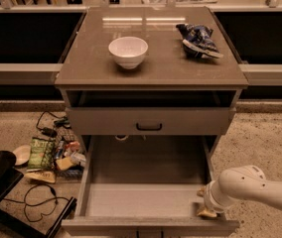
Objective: Open middle drawer
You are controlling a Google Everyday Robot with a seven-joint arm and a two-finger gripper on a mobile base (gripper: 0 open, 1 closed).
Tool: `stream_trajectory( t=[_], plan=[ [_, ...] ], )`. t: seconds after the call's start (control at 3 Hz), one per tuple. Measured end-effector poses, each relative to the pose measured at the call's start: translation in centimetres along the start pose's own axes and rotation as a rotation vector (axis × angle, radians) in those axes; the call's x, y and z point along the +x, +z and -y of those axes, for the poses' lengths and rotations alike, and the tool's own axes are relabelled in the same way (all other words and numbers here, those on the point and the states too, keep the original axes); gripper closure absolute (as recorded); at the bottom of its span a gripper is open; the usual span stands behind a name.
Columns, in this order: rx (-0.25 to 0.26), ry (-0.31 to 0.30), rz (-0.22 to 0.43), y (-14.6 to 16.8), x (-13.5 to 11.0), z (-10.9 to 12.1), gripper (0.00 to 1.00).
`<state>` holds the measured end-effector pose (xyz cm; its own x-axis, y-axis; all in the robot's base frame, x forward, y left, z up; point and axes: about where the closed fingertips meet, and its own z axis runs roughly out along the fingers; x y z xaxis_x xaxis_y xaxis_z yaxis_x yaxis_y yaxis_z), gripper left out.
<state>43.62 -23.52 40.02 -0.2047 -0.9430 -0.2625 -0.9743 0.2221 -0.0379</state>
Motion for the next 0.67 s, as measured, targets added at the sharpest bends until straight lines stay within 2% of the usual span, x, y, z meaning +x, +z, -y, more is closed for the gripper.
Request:
stream_trajectory(
  t=[0.33, 0.67],
  plan=[
    [0.033, 0.001, -0.066, -2.0, 0.1, 2.5, 0.63],
    [0.082, -0.011, -0.14, -7.4, -0.7, 6.7, 0.85]
  ],
)
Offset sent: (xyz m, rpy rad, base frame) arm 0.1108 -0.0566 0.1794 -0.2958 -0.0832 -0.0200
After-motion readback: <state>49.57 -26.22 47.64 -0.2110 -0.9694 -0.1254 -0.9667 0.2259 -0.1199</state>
